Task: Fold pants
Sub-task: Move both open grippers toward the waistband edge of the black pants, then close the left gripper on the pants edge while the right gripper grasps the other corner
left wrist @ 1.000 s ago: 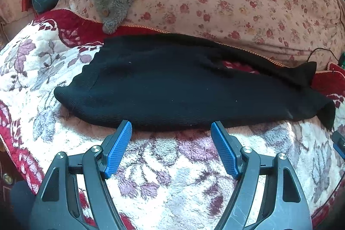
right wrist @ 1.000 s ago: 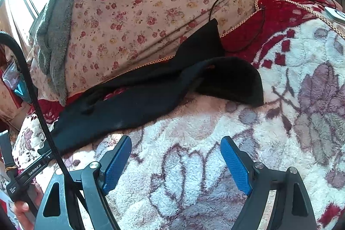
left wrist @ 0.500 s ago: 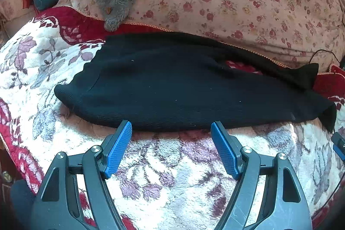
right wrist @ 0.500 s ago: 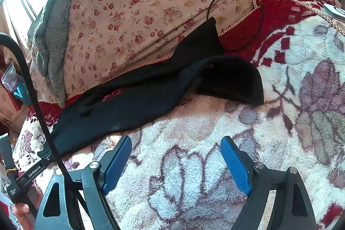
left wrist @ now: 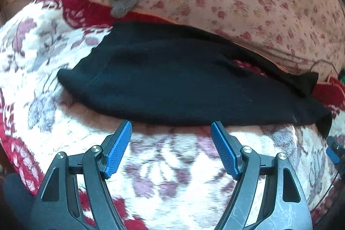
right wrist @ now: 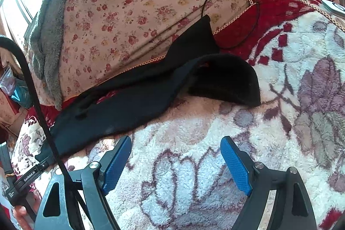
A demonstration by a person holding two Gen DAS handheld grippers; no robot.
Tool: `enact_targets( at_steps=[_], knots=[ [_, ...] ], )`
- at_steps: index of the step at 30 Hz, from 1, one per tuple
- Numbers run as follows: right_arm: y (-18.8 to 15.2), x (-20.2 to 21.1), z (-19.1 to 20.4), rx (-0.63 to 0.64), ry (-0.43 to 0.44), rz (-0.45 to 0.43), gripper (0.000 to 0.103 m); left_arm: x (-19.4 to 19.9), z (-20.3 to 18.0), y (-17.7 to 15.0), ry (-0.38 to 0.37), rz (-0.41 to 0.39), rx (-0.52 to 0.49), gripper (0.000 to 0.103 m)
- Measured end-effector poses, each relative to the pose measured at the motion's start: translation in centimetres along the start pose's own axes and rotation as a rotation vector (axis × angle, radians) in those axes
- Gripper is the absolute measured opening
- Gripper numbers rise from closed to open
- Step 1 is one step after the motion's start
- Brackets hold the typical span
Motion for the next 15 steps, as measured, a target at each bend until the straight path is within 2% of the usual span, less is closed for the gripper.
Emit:
enact_targets(
  at_steps=[3, 8, 15],
  knots=[
    [0.1, -0.6, -0.3, -0.016, 0.004, 0.007, 0.083, -0.5, 1.6, 0.1, 0.009, 0.004, 0.046, 0.077],
    [0.1, -1.8, -0.6, -0.054, 0.037, 0.011, 0.083, -1.8, 2.7, 1.1, -0.023, 0.002, 0.144, 0.077],
    [2.2, -3.8, -2.4, -0.161, 0.059, -0.008, 0.083, -3.4, 3.0, 3.1, -0.007, -0.025, 0.185, 0.077]
  ],
)
Point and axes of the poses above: each gripper's, at about its wrist camera, not at the fingertips, and x roughly against the way its jaws point, z to its left, y to its top, the point moved 10 cm from there along -x, roughly the way its jaws point, and after that the axes turned 5 degrees about -z, right-handed, at the moved point
